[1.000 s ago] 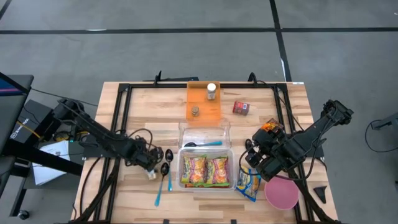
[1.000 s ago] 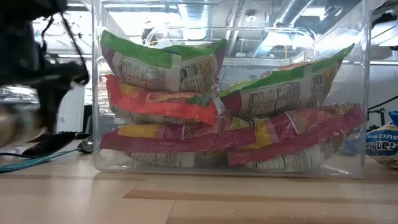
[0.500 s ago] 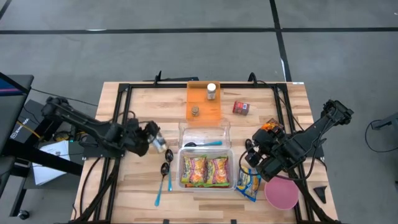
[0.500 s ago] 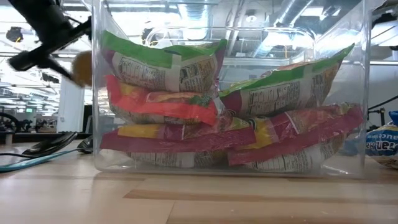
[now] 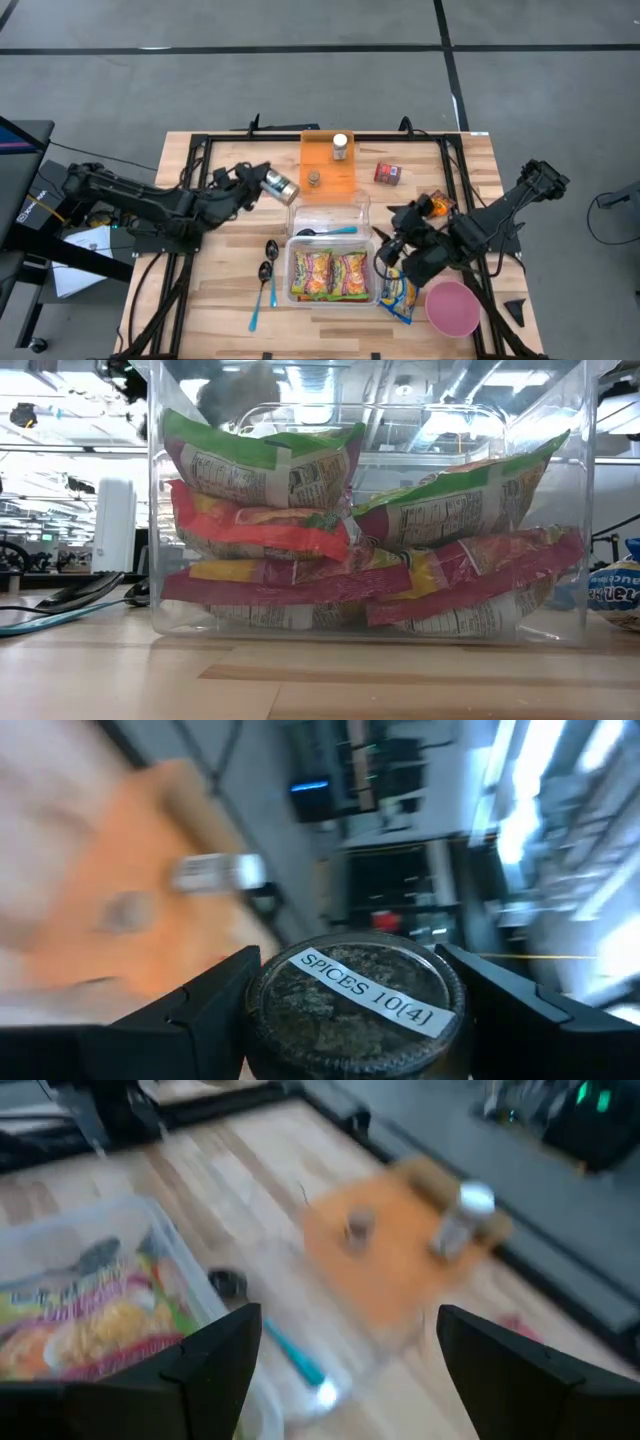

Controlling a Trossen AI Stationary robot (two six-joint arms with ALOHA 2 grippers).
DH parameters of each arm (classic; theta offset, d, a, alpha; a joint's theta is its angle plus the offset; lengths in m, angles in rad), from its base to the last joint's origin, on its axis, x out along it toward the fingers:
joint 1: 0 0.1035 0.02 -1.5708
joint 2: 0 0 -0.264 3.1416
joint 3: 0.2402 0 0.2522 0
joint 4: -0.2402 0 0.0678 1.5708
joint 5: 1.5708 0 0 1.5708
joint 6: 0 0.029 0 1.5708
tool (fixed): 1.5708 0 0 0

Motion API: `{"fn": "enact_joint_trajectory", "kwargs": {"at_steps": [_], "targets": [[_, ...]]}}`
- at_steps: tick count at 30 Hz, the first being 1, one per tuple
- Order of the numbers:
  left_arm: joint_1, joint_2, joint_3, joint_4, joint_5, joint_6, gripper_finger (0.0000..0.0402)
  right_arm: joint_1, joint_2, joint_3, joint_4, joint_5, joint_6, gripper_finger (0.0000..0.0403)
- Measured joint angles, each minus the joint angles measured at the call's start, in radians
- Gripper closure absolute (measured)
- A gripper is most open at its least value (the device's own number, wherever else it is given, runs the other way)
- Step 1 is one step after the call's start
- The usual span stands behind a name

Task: Pick & Place Food Item
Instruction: Put the gold seasoning bottle into the orange transparent bin

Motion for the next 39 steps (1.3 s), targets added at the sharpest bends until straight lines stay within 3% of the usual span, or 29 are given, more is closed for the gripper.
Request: {"fn": "enact_joint_trajectory", "kwargs": {"at_steps": [5,9,16,23,30,39], "targets": [[0.050,0.082,0.001,0.373,0.047,0.226,0.0131,-0.052,0.000,0.000,0.253,0.079,-0.264,0.0104],[0.065,0.165,0.008,0.550,0.099,0.273,0.0131,-0.100,-0.005,0.000,0.469,0.039,-0.506,0.0104],[0.065,0.295,0.119,0.579,0.144,0.274,0.0131,-0.187,-0.029,0.008,0.726,-0.080,-0.824,0.0103],[0.085,0.361,0.224,0.581,0.196,0.275,0.0131,-0.238,-0.027,0.043,0.754,-0.104,-0.959,0.0079],[0.109,0.360,0.237,0.590,0.215,0.276,0.0131,-0.255,-0.024,0.043,0.771,-0.104,-1.003,0.0054],[0.114,0.360,0.267,0.595,0.237,0.302,0.0131,-0.279,0.025,0.043,0.886,-0.110,-1.100,0.0052]]}}
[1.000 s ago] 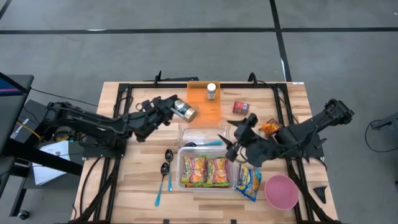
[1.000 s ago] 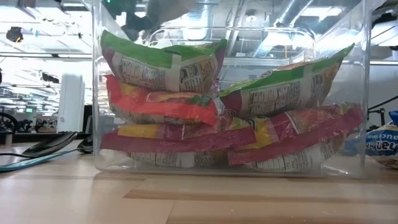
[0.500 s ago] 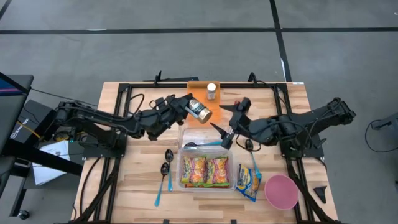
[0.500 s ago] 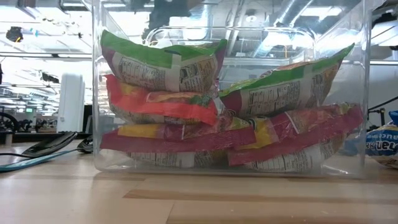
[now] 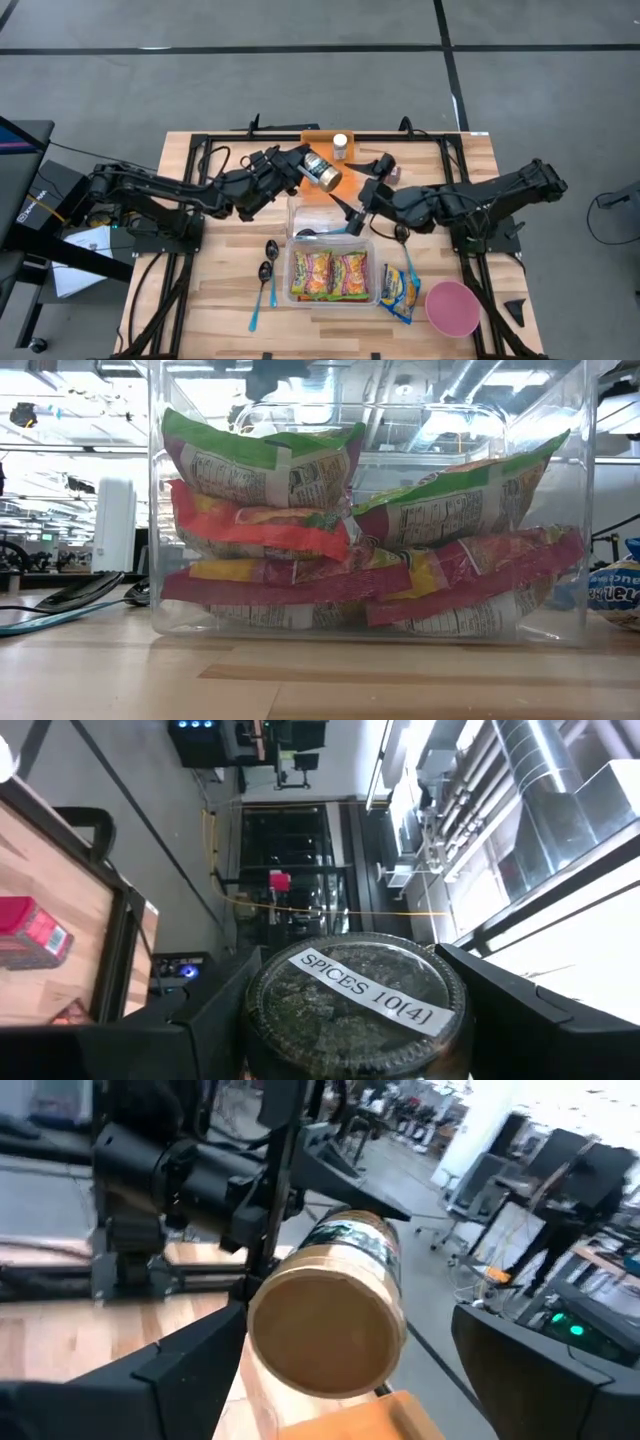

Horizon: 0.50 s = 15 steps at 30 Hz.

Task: Pick & Place Food Item
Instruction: Put the gold seasoning bottle into the orange transparent bin

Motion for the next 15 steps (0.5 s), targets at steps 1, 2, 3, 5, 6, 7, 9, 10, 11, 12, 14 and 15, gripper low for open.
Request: {"fn": "enact_joint_trajectory", "kwargs": {"at_steps": [1,2,3,5,6,7,9,10,11,12,14,15], "targets": [[-0.001,0.000,0.004,0.001,0.000,0.001,0.0131,-0.006,0.006,0.002,0.011,0.006,-0.001,0.0052],[-0.004,0.000,0.007,0.002,0.000,0.001,0.0131,-0.011,0.010,0.001,0.013,0.002,-0.004,0.0052],[-0.004,-0.001,0.007,0.001,0.000,0.002,0.0131,-0.014,0.012,-0.001,0.015,-0.005,-0.011,0.0052],[-0.004,-0.001,0.007,-0.002,0.000,0.004,0.0131,-0.015,0.012,-0.001,0.045,-0.026,-0.019,0.0052],[-0.005,-0.001,0.007,-0.003,0.000,0.004,0.0131,-0.017,0.014,0.000,0.054,-0.035,-0.019,0.0052],[-0.005,-0.001,0.007,-0.002,0.000,0.004,0.0131,-0.021,0.019,0.002,0.066,-0.038,-0.019,0.0052],[-0.005,-0.001,0.007,-0.001,0.000,0.004,0.0131,-0.024,0.027,-0.001,0.067,-0.045,-0.019,0.0052],[-0.005,-0.001,0.007,-0.001,0.000,0.004,0.0131,-0.024,0.033,-0.001,0.072,-0.046,-0.018,0.0052],[-0.005,-0.001,0.007,-0.002,0.000,0.004,0.0131,-0.026,0.044,0.000,0.095,-0.044,-0.018,0.0052],[-0.005,-0.001,0.007,-0.002,0.000,0.004,0.0131,-0.031,0.052,0.002,0.108,-0.043,-0.017,0.0052],[-0.005,-0.001,0.007,-0.009,0.002,0.005,0.0131,-0.034,0.057,-0.001,0.099,-0.046,-0.017,0.0052],[-0.005,-0.001,0.007,-0.012,0.006,0.004,0.0131,-0.034,0.060,-0.001,0.108,-0.050,-0.017,0.0052]]}}
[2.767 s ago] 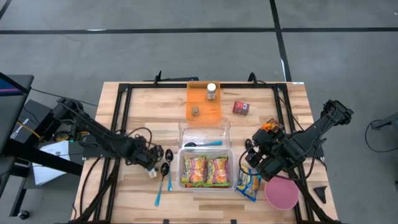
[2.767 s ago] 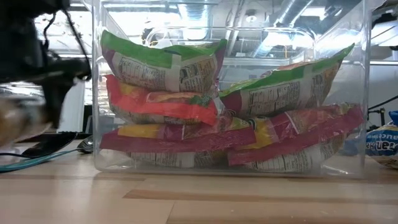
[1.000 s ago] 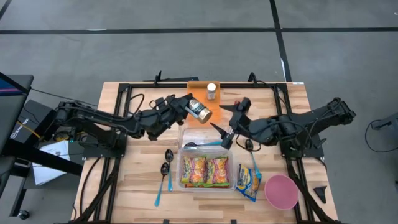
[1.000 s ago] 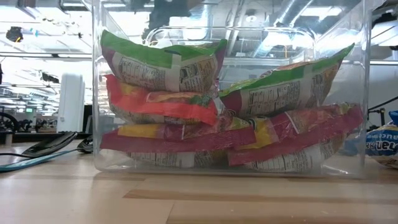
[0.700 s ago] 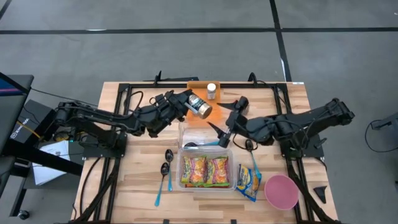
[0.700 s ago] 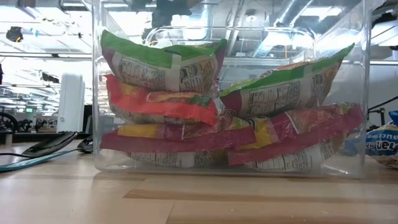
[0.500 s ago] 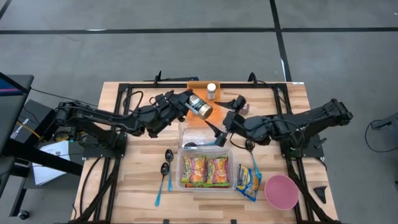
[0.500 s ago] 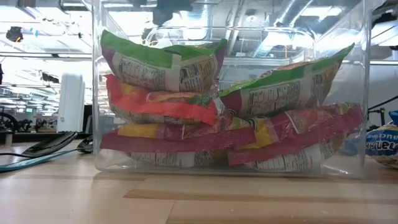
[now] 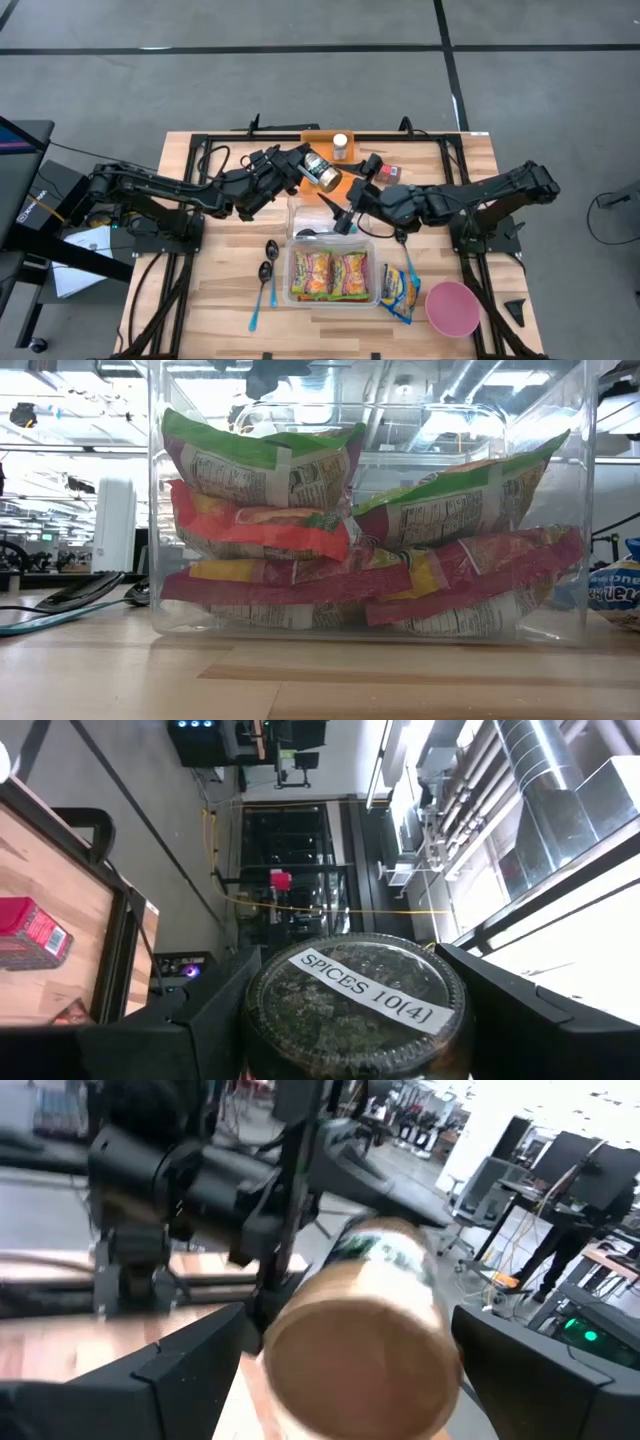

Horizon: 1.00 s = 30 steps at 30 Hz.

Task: Pick & Place Food Item
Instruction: Put the gold seasoning bottle into the orange transparent bin

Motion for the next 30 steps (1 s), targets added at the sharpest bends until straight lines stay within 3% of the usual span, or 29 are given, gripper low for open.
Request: {"fn": "enact_joint_trajectory", "kwargs": {"at_steps": [19,30], "targets": [[0.003,0.000,0.000,-0.005,0.014,0.013,0.0131,0.000,0.009,0.001,0.013,0.008,-0.008,0.0054],[0.000,0.000,0.000,-0.005,0.015,0.022,0.0131,0.000,0.008,0.001,-0.002,0.010,-0.012,0.0087]]}}
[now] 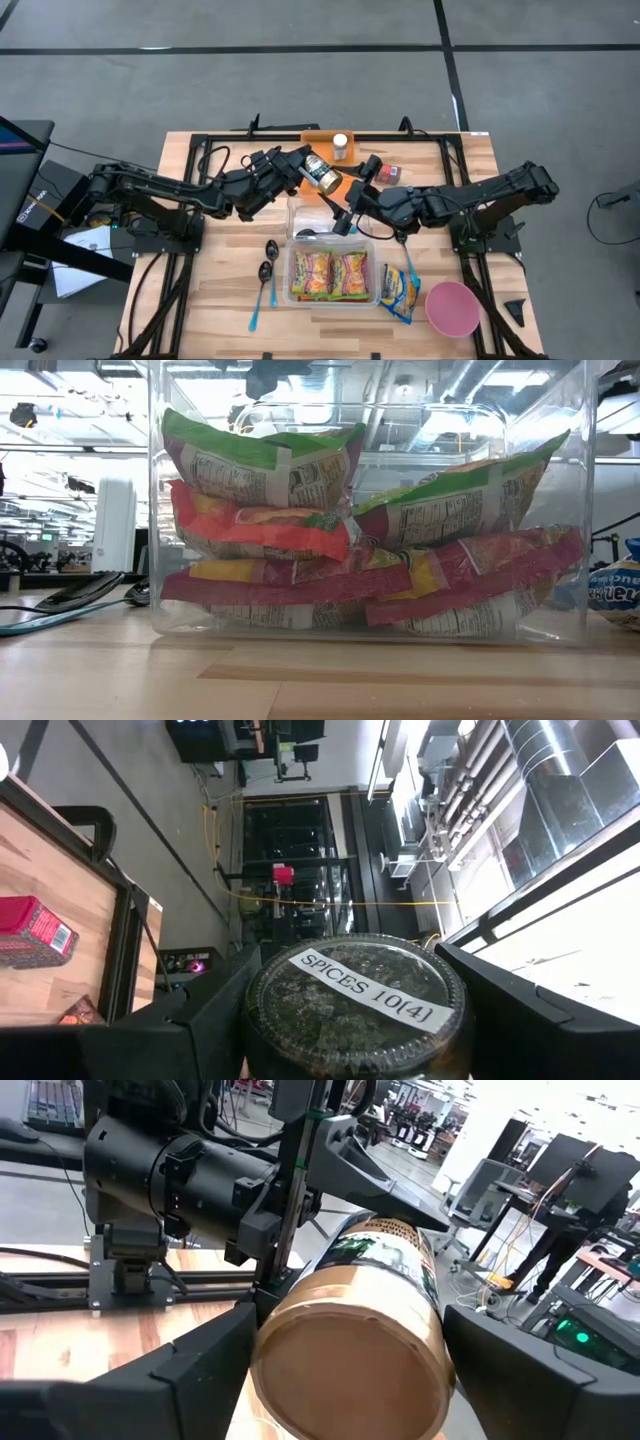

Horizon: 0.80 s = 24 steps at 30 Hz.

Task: Pick & Place Food Item
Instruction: Put the gold seasoning bottle into the orange transparent bin

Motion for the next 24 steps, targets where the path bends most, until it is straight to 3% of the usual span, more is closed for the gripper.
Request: {"fn": "enact_joint_trajectory", "kwargs": {"at_steps": [8,15,20,24], "targets": [[0.000,0.000,0.000,0.000,0.005,0.019,0.0131,-0.001,0.000,0.000,-0.009,0.007,-0.016,0.0128],[0.000,0.000,0.000,-0.001,0.012,0.029,0.0127,0.008,0.000,0.000,-0.022,0.026,-0.016,0.0133],[0.008,0.000,0.000,-0.002,0.015,0.100,0.0049,0.015,0.000,0.000,-0.030,0.045,-0.023,0.0134],[0.028,-0.001,0.001,-0.049,0.010,0.104,0.0011,0.016,-0.006,0.000,-0.038,0.047,-0.008,0.0134]]}}
